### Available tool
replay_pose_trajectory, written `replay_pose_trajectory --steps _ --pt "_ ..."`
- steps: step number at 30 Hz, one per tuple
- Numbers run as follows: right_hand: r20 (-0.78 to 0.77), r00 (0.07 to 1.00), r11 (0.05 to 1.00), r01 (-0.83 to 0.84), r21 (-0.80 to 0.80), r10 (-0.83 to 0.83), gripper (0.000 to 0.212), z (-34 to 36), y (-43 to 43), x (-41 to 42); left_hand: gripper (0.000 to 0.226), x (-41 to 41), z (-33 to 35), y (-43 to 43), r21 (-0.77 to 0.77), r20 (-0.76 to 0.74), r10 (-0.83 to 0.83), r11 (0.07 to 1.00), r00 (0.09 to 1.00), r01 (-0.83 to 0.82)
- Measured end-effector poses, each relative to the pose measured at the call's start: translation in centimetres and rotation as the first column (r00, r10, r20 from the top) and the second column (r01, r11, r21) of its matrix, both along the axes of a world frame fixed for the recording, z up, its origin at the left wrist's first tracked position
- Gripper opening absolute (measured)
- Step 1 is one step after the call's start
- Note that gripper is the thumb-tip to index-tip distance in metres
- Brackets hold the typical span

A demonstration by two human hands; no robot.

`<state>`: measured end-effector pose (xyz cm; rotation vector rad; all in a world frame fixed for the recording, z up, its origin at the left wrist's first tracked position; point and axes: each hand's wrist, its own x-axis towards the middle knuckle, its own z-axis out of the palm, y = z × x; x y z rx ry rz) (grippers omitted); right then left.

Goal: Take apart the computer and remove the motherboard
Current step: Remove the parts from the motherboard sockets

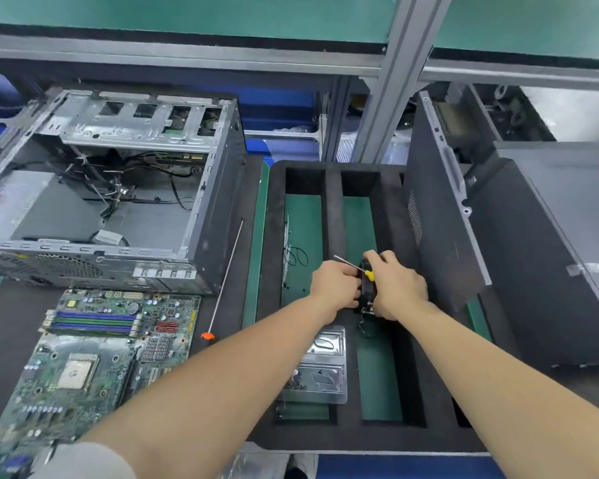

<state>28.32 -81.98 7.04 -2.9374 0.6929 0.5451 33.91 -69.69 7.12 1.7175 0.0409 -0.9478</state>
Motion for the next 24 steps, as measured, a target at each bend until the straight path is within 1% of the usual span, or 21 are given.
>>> replay_pose_trajectory --steps 4,6,9,11,13,14,15,17,18,19,21,22,23,24 --pt "-0.039 0.999 1.000 -0.010 0.014 0.010 0.083 -1.5 0.4 -0.8 0.019 0.2 0.1 0.5 0.050 0.011 0.049 0.998 0.999 -0.049" --pt "-0.032 0.999 1.000 -0.010 0.016 0.011 0.085 -2.0 0.6 -1.0 0.019 0.3 0.5 1.0 0.052 0.004 0.057 0.997 0.998 -0.057" --pt "-0.017 1.000 0.998 0.025 0.061 -0.024 0.092 -2.4 0.5 -0.7 0.020 0.5 0.9 1.7 0.074 0.026 0.029 0.997 0.999 -0.031" --pt "-0.019 0.999 0.992 0.049 0.116 -0.048 0.101 -2.7 0.5 -0.7 0.022 0.7 1.2 2.5 0.087 0.063 0.008 0.996 0.998 -0.014" --pt "-0.031 0.996 0.975 0.088 0.206 -0.084 0.114 -2.9 0.2 -0.9 0.024 1.1 1.7 3.4 0.088 0.094 -0.005 0.996 0.996 -0.004" --pt "-0.026 0.995 0.961 0.095 0.260 -0.091 0.118 -2.8 0.3 -0.9 0.026 1.4 1.9 4.2 0.089 0.113 -0.004 0.996 0.994 -0.006" --pt "-0.012 0.995 0.948 0.095 0.304 -0.096 0.117 -2.6 0.4 -0.9 0.028 1.7 2.2 5.0 0.094 0.137 -0.002 0.996 0.991 -0.011" --pt "0.048 0.990 0.928 0.104 0.357 -0.130 0.104 -1.8 0.7 -0.6 0.031 2.5 2.8 6.9 0.114 0.189 -0.001 0.993 0.982 -0.021" --pt "0.091 0.981 0.920 0.125 0.372 -0.170 0.093 -1.3 1.1 -0.3 0.031 2.9 3.1 7.9 0.121 0.209 -0.005 0.992 0.978 -0.021" --pt "0.142 0.965 0.908 0.148 0.391 -0.219 0.077 -0.6 1.6 0.0 0.031 3.2 3.4 8.9 0.123 0.220 -0.009 0.992 0.975 -0.019" --pt "0.250 0.919 0.872 0.164 0.462 -0.306 0.039 0.9 3.0 1.0 0.030 3.8 3.9 10.9 0.120 0.229 -0.015 0.993 0.973 -0.013" --pt "0.290 0.894 0.841 0.155 0.518 -0.343 0.022 1.8 4.1 1.7 0.029 4.0 4.2 11.9 0.121 0.232 -0.025 0.993 0.972 -0.004" --pt "0.307 0.871 0.795 0.143 0.589 -0.384 0.011 2.5 5.3 2.4 0.027 4.1 4.5 13.0 0.127 0.237 -0.046 0.992 0.970 0.016" --pt "0.300 0.849 0.728 0.135 0.672 -0.435 0.009 3.2 6.6 3.0 0.026 4.2 4.7 14.1 0.135 0.242 -0.074 0.990 0.967 0.042"
